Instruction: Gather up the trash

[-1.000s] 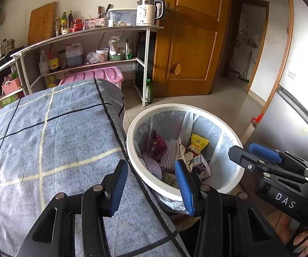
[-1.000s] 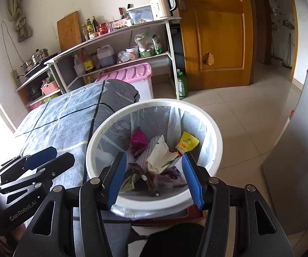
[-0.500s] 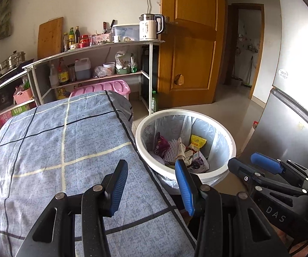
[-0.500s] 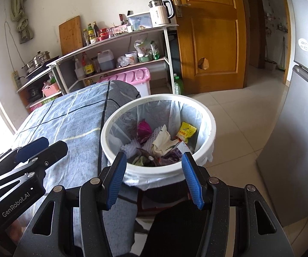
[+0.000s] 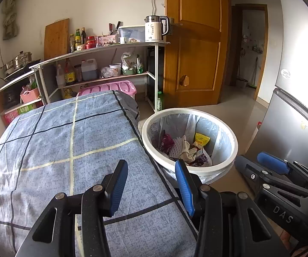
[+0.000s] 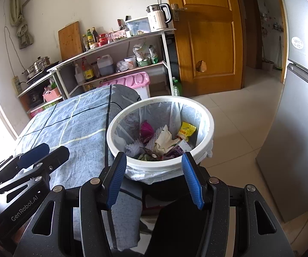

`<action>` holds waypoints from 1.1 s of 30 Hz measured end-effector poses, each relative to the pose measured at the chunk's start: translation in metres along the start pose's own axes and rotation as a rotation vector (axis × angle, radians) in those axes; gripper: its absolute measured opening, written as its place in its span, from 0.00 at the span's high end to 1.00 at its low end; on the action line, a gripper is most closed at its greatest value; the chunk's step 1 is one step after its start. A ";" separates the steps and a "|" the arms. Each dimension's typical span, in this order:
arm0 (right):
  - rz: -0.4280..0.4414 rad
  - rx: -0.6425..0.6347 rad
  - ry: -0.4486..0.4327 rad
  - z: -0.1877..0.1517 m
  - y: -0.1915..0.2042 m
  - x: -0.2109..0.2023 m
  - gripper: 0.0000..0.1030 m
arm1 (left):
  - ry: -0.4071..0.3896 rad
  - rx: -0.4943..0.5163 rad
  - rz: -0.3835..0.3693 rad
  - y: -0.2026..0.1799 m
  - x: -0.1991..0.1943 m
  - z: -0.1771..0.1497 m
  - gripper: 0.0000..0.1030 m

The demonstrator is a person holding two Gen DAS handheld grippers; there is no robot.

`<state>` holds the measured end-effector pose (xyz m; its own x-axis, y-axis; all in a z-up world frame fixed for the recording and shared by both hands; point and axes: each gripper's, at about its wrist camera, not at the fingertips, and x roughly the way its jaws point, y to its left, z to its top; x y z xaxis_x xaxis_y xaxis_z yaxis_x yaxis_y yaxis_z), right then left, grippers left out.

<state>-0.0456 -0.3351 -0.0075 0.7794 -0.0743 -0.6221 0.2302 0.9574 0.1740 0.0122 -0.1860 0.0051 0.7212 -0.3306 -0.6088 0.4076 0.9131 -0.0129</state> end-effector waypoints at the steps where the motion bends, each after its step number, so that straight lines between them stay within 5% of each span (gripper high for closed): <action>1: 0.002 0.000 0.001 0.000 0.000 0.001 0.47 | 0.001 -0.001 0.002 0.000 0.000 0.000 0.56; 33: 0.006 -0.002 0.018 -0.001 0.003 0.004 0.47 | 0.010 -0.006 0.014 0.002 -0.001 0.001 0.56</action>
<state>-0.0420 -0.3319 -0.0101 0.7703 -0.0631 -0.6346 0.2239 0.9585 0.1764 0.0130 -0.1839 0.0061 0.7212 -0.3154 -0.6167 0.3943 0.9189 -0.0089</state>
